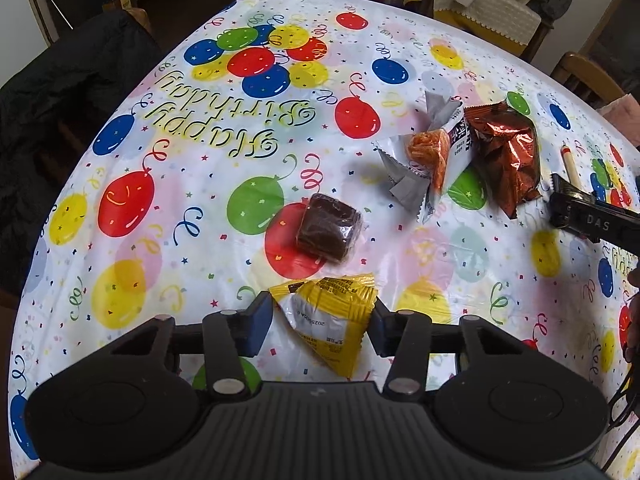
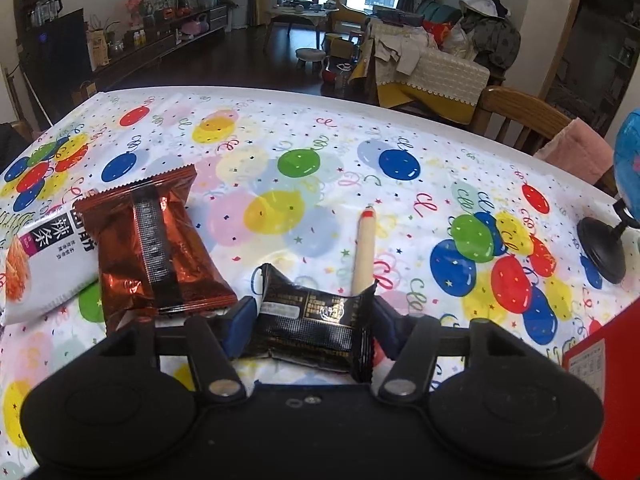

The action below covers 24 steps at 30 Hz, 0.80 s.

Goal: Organize snacks
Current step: 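Grasp the yellow triangular packet with the left tool while the right tool grasps the black chocolate bar, then carry the yellow packet and black bar into the red box and release both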

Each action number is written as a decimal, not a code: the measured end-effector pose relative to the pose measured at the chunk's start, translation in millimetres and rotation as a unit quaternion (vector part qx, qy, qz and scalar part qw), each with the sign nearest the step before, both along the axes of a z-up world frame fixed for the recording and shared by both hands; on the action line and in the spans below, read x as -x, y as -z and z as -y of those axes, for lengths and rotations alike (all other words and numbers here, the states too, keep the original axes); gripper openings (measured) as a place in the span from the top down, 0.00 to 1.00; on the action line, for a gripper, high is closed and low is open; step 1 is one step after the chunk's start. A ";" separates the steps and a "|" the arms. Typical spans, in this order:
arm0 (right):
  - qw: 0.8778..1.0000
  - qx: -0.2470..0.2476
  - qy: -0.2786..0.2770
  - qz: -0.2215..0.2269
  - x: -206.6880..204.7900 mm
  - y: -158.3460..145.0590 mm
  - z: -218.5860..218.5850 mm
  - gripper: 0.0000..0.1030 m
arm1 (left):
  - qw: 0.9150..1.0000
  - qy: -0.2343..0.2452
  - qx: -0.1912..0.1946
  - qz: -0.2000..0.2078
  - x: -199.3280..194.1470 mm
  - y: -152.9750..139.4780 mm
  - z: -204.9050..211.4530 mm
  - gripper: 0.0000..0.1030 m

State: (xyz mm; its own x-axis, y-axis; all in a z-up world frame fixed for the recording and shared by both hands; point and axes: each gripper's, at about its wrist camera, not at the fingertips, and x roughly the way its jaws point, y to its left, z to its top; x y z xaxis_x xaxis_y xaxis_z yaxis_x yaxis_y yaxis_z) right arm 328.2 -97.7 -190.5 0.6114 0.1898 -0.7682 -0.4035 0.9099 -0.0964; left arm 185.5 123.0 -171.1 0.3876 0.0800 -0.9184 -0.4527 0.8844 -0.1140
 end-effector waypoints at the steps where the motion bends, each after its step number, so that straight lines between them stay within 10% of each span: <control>1: 1.000 -0.002 0.003 -0.001 0.9 -1.2 1.3 0.43 | 1.000 0.000 0.001 0.001 0.7 -0.3 -0.4 0.53; 24: 0.997 -0.073 0.034 -0.001 111.8 -74.8 41.0 0.44 | 0.998 0.064 -0.002 0.028 42.4 -35.2 18.5 0.59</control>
